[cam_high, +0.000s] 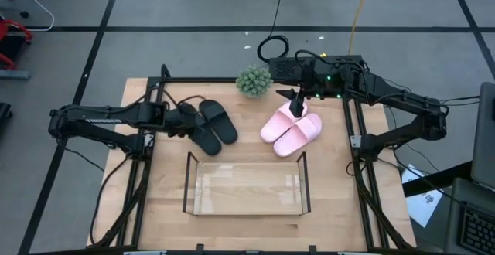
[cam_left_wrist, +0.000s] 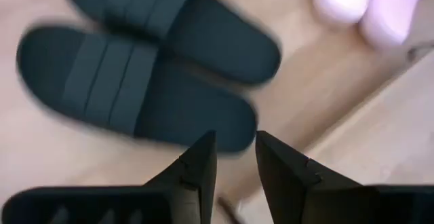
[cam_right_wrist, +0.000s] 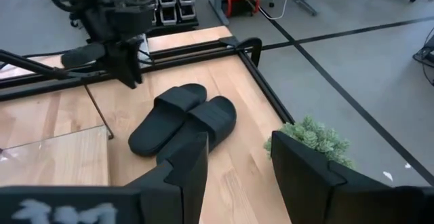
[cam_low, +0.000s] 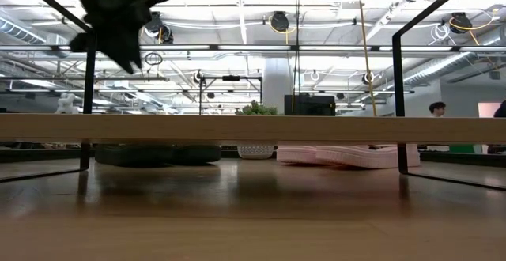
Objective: Pick and place slides into the shelf
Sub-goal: Put the left black slipper on the shelf
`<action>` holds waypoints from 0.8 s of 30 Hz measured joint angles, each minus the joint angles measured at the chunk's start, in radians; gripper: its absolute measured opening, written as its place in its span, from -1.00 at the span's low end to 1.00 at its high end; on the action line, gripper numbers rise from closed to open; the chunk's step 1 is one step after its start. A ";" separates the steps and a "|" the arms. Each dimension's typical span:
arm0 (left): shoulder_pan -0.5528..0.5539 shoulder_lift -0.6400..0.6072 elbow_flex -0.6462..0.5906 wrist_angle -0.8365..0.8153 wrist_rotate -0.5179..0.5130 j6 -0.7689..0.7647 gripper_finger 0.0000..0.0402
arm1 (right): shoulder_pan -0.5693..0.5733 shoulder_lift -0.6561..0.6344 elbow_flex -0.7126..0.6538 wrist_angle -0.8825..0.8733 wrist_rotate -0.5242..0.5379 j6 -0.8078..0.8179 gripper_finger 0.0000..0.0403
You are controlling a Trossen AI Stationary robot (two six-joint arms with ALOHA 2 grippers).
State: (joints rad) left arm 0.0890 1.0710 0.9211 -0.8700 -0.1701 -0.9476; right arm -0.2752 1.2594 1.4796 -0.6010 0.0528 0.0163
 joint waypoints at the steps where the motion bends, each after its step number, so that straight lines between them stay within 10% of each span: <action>1: 0.015 -0.001 0.000 0.040 -0.010 0.017 -0.48 | 0.000 0.000 0.000 0.001 0.000 -0.002 -0.24; 24: 0.176 0.113 0.001 0.498 0.004 0.142 -0.48 | -0.013 -0.001 -0.009 0.063 0.161 -0.082 -0.24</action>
State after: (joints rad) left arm 0.2654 1.1836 0.9218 -0.3722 -0.1661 -0.8059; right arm -0.2883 1.2588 1.4705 -0.5381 0.2134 -0.0660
